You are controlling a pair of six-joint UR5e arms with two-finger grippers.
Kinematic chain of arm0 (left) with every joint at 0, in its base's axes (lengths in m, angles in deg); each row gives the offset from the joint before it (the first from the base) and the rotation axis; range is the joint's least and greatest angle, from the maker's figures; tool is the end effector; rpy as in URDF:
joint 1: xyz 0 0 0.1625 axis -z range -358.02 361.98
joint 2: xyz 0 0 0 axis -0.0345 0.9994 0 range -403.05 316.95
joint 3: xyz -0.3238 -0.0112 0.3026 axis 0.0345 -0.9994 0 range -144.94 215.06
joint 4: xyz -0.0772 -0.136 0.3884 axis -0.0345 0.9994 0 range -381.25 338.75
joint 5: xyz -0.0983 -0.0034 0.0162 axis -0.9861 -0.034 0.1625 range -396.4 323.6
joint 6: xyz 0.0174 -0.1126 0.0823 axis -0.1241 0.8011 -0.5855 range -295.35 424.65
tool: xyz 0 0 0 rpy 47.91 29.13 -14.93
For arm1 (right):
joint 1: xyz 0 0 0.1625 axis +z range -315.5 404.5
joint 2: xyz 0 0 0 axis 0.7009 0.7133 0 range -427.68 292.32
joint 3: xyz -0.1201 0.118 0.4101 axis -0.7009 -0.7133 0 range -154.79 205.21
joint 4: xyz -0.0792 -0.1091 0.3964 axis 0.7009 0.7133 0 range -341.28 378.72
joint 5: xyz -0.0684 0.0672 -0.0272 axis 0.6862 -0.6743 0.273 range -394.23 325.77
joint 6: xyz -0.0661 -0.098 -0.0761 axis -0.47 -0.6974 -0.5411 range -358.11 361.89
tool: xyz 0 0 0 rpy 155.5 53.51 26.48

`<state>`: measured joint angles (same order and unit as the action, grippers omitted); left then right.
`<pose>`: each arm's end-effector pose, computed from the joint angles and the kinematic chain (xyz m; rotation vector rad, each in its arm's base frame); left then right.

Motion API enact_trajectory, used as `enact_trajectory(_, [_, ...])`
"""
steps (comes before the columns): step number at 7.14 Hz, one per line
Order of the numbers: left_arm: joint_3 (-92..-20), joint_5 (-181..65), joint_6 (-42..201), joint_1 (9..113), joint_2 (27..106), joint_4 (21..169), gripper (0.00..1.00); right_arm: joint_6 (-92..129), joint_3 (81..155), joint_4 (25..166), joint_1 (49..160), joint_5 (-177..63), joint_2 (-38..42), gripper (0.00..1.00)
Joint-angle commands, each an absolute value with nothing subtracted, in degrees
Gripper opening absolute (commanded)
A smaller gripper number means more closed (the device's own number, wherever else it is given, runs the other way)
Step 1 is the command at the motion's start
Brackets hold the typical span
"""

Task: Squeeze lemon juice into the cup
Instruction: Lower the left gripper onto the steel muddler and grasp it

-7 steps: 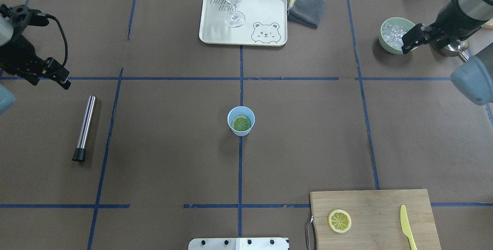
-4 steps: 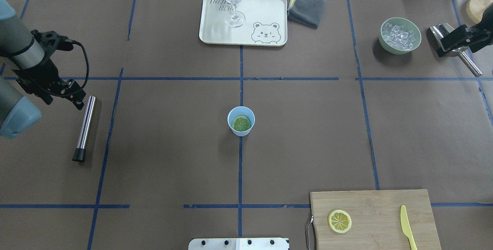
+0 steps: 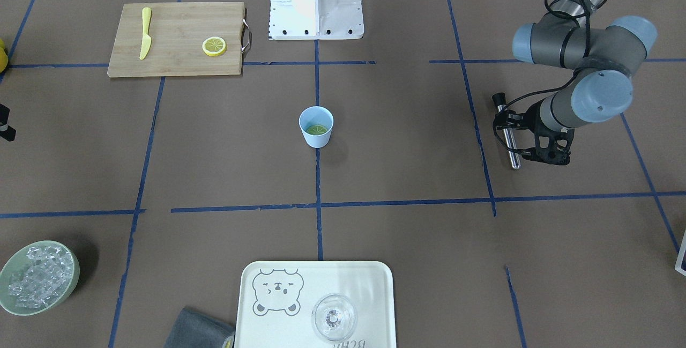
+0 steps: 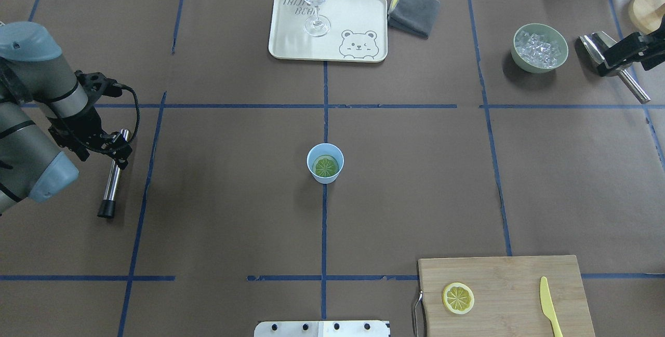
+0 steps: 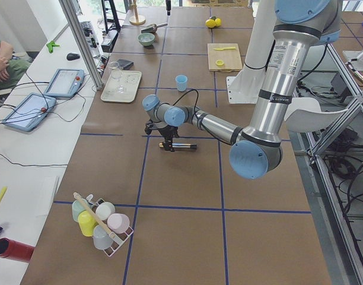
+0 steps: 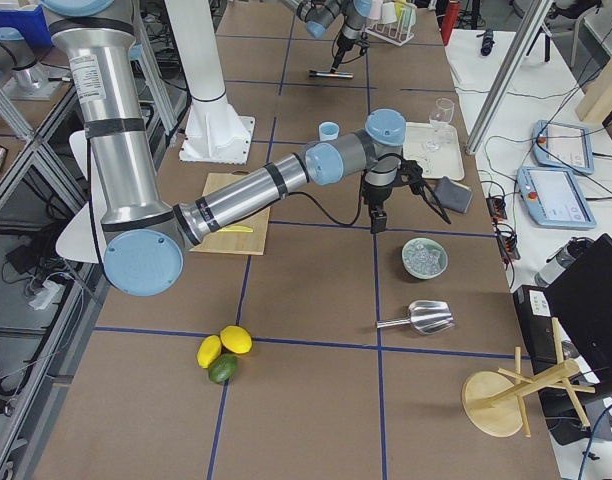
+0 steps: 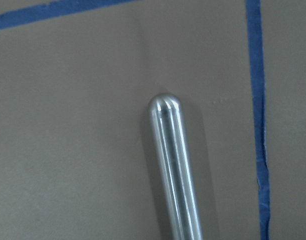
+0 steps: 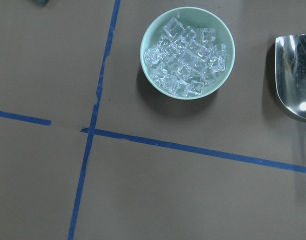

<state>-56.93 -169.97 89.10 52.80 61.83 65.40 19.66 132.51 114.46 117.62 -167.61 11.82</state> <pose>0.3599 -0.4993 0.5516 -0.2093 0.7649 0.3333 -0.1282 -0.5491 0.4705 0.1272 -0.8226 -0.1312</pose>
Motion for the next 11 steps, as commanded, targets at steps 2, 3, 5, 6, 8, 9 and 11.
enact_trajectory(2, [-55.47, -169.99, 89.96, 52.42, 63.21, 65.94, 1.0, 19.56, 132.52, 114.52, 117.71, -167.56, 11.86, 1.0])
enact_trajectory(3, [-54.86, -169.99, 92.05, 52.42, 63.56, 65.94, 1.0, 19.56, 132.43, 114.44, 117.71, -167.56, 11.86, 1.0])
enact_trajectory(5, [-54.51, -169.9, 92.25, 52.42, 63.57, 65.94, 1.0, 19.47, 132.34, 114.44, 117.71, -167.56, 11.78, 1.0])
enact_trajectory(6, [-53.55, -169.9, 92.42, 52.42, 63.57, 66.03, 1.0, 19.47, 132.34, 114.52, 117.71, -167.56, 11.77, 1.0])
enact_trajectory(8, [-53.19, -169.9, 92.42, 52.42, 63.83, 66.03, 1.0, 19.47, 132.34, 114.44, 117.71, -167.56, 11.77, 1.0])
enact_trajectory(9, [-53.1, -169.9, 92.42, 52.42, 63.83, 66.11, 1.0, 19.47, 132.34, 114.44, 117.71, -167.56, 11.77, 1.0])
enact_trajectory(11, [-53.1, -169.9, 92.51, 52.42, 63.83, 66.11, 0.75, 19.55, 132.34, 114.44, 117.71, -167.56, 11.69, 1.0])
